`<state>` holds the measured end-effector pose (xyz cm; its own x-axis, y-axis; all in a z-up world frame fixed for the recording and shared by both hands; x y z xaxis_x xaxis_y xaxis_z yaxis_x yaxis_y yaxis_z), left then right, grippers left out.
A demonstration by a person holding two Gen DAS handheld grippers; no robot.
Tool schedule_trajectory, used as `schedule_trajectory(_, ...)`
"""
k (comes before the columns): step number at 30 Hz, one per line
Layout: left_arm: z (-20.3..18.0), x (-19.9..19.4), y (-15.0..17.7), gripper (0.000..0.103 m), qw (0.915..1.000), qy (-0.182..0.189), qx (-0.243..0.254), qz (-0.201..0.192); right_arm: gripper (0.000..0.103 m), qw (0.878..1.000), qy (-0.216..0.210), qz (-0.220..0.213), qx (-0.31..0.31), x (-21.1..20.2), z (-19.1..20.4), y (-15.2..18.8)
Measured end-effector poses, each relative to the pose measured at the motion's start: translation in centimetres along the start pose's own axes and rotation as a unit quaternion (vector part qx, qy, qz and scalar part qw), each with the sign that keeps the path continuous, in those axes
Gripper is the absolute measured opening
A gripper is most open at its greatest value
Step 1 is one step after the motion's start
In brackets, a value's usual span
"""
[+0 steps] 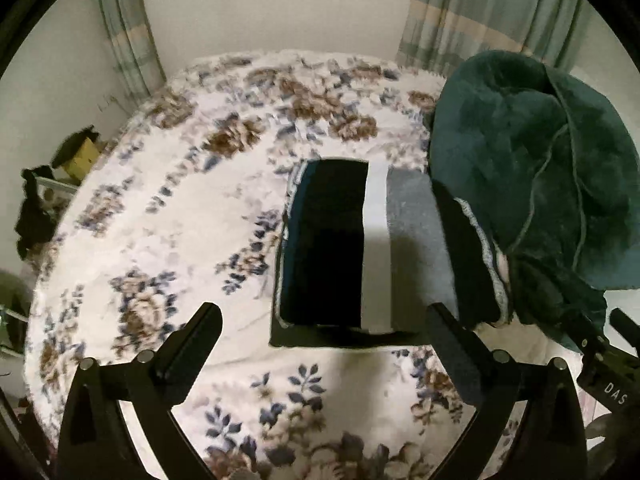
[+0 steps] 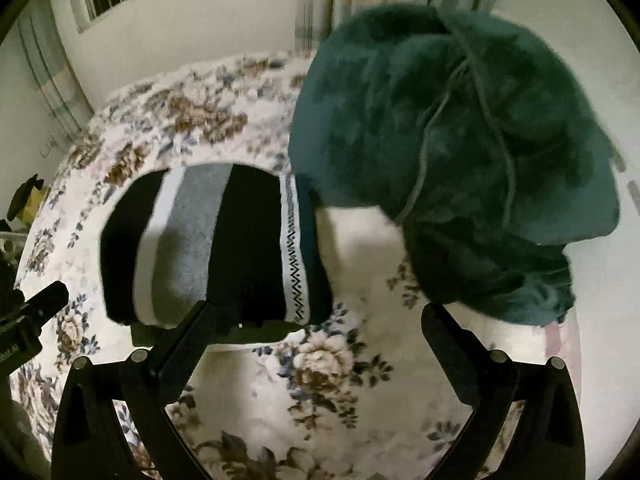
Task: Fold small clothes
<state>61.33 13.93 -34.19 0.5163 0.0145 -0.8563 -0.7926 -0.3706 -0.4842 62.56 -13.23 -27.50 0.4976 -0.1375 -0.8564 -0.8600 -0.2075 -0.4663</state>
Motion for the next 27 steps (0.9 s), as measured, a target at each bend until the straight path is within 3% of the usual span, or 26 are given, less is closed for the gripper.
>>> schedule_trajectory(10, -1.2, -15.9, 3.6, 0.103, 0.9976, 0.021, 0.009, -0.066, 0.103, 0.996, 0.015, -0.085, -0.017, -18.4, -2.0, 3.2)
schedule_trajectory(20, -1.4, -29.4, 7.9, 0.103, 0.9925, 0.044, 0.003, -0.114, 0.103, 0.984, 0.024, -0.176, -0.021, -36.7, -4.2, 8.2)
schedule_trajectory(27, -1.5, -36.4, 11.3, 0.103, 0.9877, 0.044, 0.004, -0.150, 0.103, 0.977, 0.020, -0.212, -0.028, -45.3, -5.1, 12.5)
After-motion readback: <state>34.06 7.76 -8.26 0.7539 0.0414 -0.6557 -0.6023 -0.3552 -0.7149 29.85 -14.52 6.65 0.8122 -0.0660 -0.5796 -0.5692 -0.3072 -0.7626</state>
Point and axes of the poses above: each gripper's, at about its wrist camera, not at the fingertips, and x roughly the way its jaws point, z to its left, y to its underside, the point moved 8 cm from there along x, roughly the way its jaws point, and after that the axes turned 14 degrees about -x, right-handed, at the moved point
